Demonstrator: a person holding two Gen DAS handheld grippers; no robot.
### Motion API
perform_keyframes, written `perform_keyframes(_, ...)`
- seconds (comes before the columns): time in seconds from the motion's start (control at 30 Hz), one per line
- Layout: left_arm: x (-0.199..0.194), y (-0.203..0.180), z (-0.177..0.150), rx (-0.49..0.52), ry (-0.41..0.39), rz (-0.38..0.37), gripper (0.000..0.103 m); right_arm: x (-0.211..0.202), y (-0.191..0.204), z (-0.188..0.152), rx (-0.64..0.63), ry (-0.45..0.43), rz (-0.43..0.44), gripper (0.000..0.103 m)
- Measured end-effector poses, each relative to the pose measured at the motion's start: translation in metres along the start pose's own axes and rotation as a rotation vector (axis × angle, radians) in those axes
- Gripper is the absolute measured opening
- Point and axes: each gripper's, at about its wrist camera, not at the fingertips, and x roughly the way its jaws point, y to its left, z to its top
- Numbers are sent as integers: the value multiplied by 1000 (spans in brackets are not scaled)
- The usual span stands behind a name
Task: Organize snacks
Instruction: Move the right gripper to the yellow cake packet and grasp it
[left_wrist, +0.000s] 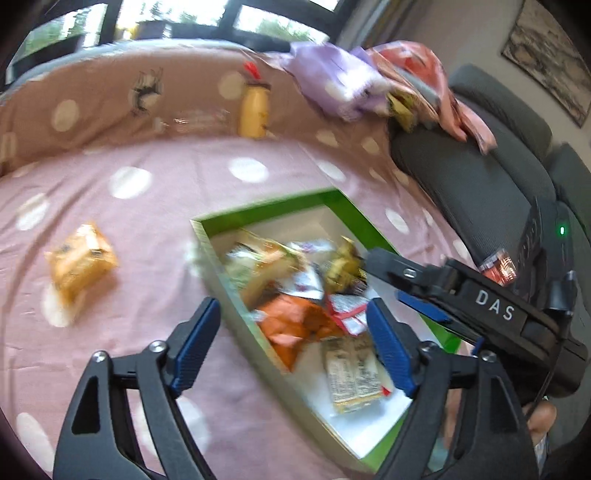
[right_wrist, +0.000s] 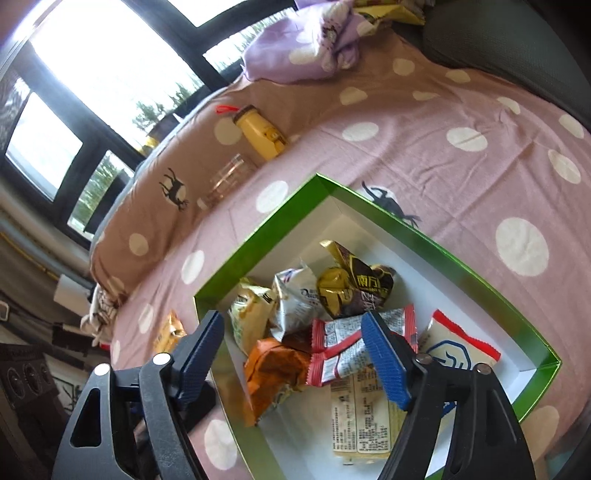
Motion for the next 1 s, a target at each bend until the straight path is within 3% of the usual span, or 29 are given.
perform_keyframes(0.27,-53,92,-7,-144,-129,224,101,0,19,-5,-38,-18,0,82)
perform_keyframes(0.4,-62,129,-12,-228,-149,278,102,-1,41,-11,-90,-40,23,87)
perform_keyframes(0.63,-56,185,-20,-375,-136,288,102,14,93,-29,-251,-50,-19,87)
perform_keyframes(0.87,-51,210,-23,-443,-115,273,102,43,147,-52,-396,31,18,87)
perform_keyframes(1.0,-39,217,-20,-465,-97,241,102,67,181,-55,-447,128,92,87)
